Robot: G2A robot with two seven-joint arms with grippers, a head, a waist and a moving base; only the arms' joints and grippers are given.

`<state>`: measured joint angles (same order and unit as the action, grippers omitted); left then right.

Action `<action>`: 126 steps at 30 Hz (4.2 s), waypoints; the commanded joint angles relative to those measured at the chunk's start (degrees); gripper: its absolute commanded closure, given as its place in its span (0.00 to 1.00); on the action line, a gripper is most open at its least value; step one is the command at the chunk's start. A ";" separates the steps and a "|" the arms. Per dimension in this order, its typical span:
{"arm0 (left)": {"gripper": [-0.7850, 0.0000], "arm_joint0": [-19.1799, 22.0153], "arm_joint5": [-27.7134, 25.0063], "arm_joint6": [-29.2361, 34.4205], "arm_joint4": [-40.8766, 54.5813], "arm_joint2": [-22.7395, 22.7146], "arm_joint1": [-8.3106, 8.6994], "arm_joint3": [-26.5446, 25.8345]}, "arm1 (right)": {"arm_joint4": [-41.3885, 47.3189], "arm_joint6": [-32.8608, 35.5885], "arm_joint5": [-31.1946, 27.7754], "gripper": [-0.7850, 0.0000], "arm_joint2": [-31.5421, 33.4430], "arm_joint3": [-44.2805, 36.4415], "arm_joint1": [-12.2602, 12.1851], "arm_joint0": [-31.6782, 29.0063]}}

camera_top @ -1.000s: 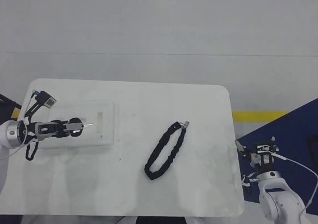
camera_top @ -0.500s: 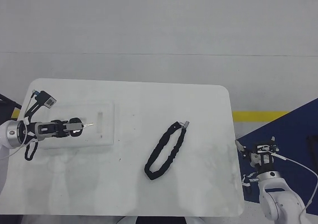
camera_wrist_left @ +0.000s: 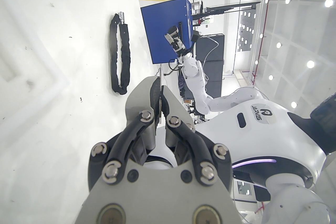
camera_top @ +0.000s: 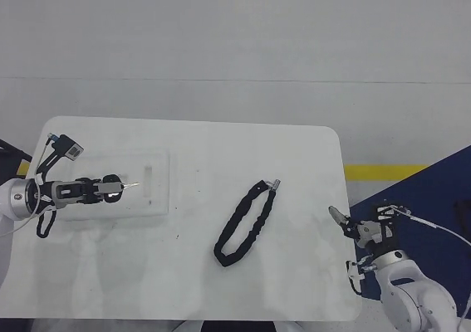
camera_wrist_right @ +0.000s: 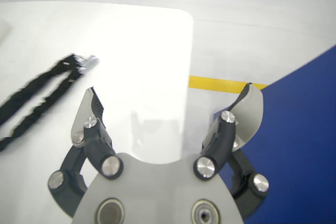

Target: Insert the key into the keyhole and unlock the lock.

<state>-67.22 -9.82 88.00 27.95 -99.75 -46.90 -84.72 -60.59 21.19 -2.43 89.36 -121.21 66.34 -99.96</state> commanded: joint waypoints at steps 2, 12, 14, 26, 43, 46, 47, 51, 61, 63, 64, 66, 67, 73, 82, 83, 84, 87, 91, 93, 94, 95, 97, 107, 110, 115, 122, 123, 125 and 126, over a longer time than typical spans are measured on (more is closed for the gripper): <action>1.00 0.00 0.00 0.00 0.00 0.00 0.00 0.00 | 3.15 14.57 7.11 0.00 -5.08 -5.05 0.41 5.60; 1.00 0.00 0.00 0.00 0.00 0.00 0.00 0.00 | 3.59 22.31 13.74 0.00 -14.61 -5.97 1.47 16.19; 1.00 0.00 0.00 0.00 0.00 0.00 0.00 0.00 | 3.59 22.31 13.74 0.00 -14.61 -5.97 1.47 16.19; 1.00 0.00 0.00 0.00 0.00 0.00 0.00 0.00 | 2.30 47.43 34.06 0.00 -26.72 5.10 3.83 33.67; 1.00 0.00 0.00 0.00 0.00 0.00 0.00 0.00 | 6.39 43.71 41.35 0.00 -33.29 15.91 6.44 39.26; 1.00 0.00 0.00 0.00 0.00 0.00 0.00 0.00 | 3.32 40.62 44.90 0.00 -36.60 17.38 7.27 39.89; 1.00 0.00 0.00 0.00 0.00 0.00 0.00 0.00 | 2.43 39.91 45.62 0.00 -37.56 18.04 7.54 40.23; 1.00 0.00 0.00 0.00 0.00 0.00 0.00 0.00 | -3.68 36.87 48.66 0.00 -41.71 21.50 8.75 41.31; 1.00 0.00 0.00 0.00 0.00 0.00 0.00 0.00 | -10.93 33.66 51.88 0.31 -43.88 28.51 12.52 42.25; 1.00 0.00 0.00 0.00 0.00 0.00 0.00 0.00 | -12.11 34.31 51.23 0.44 -43.89 29.57 13.30 42.31; 1.00 0.00 0.00 0.00 0.00 0.00 0.00 0.00 | -13.20 34.68 50.87 0.41 -43.94 30.05 13.66 42.37; 1.00 0.00 0.00 0.00 0.00 0.00 0.00 0.00 | -15.04 35.75 49.80 0.43 -43.89 30.68 14.40 42.22; 1.00 0.00 0.00 0.00 0.00 0.00 0.00 0.00 | -16.06 36.15 49.39 0.46 -43.59 31.12 14.76 42.10; 1.00 0.00 0.00 0.00 0.00 0.00 0.00 0.00 | -21.61 38.85 46.69 0.53 -40.81 31.40 17.05 40.25; 1.00 0.00 0.00 0.00 0.00 0.00 0.00 0.00 | -29.65 42.80 42.74 0.55 -37.15 29.51 20.96 36.63; 1.00 0.00 0.00 0.00 0.00 0.00 0.00 0.00 | -30.50 43.14 42.39 0.54 -36.84 29.50 21.43 36.37; 1.00 0.00 0.00 0.00 0.00 0.00 0.00 0.00 | -31.17 43.51 42.03 0.54 -36.52 29.53 21.91 36.17; 1.00 0.00 0.00 0.00 0.00 0.00 0.00 0.00 | -32.96 44.32 41.21 0.52 -35.78 29.97 23.39 35.99; 1.00 0.00 0.00 0.00 0.00 0.00 0.00 0.00 | -35.20 45.07 40.47 0.50 -35.48 32.15 25.45 36.50; 1.00 0.00 0.00 0.00 0.00 0.00 0.00 0.00 | -36.13 45.38 40.15 0.50 -34.88 33.33 26.43 36.96; 1.00 0.00 0.00 0.00 0.00 0.00 0.00 0.00 | -36.47 45.55 39.98 0.50 -34.49 33.82 26.91 37.14; 1.00 0.00 0.00 0.00 0.00 0.00 0.00 0.00 | -36.83 45.73 39.81 0.50 -34.10 34.20 27.38 37.31; 1.00 0.00 0.00 0.00 0.00 0.00 0.00 0.00 | -37.66 46.13 39.40 0.50 -33.31 34.86 28.25 37.49; 1.00 0.00 0.00 0.00 0.00 0.00 0.00 0.00 | -43.81 47.97 37.56 0.89 -29.66 37.43 32.28 37.13; 1.00 0.00 0.00 0.00 0.00 0.00 0.00 0.00 | -45.09 48.65 36.88 1.00 -28.70 37.53 33.35 36.78; 1.00 0.00 0.00 0.00 0.00 0.00 0.00 0.00 | -44.05 50.40 35.12 1.00 -26.26 36.83 34.83 36.31; 1.00 0.00 0.00 0.00 0.00 0.00 0.00 0.00 | -28.18 55.66 29.86 1.00 -17.37 31.56 35.58 36.63; 1.00 0.00 0.00 0.00 0.00 0.00 0.00 0.00 | -25.25 56.61 28.79 1.00 -15.79 30.87 35.50 36.66; 1.00 0.00 0.00 0.00 0.00 0.00 0.00 0.00 | -18.05 58.17 26.35 1.00 -12.49 29.59 35.34 36.68; 1.00 0.00 0.00 0.00 0.00 0.00 0.00 0.00 | -14.29 59.02 24.52 1.00 -10.75 29.46 35.20 36.75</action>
<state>-67.22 -9.82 88.00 27.95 -99.75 -46.90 -84.72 -81.12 79.19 24.33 76.16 -91.47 101.70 -63.28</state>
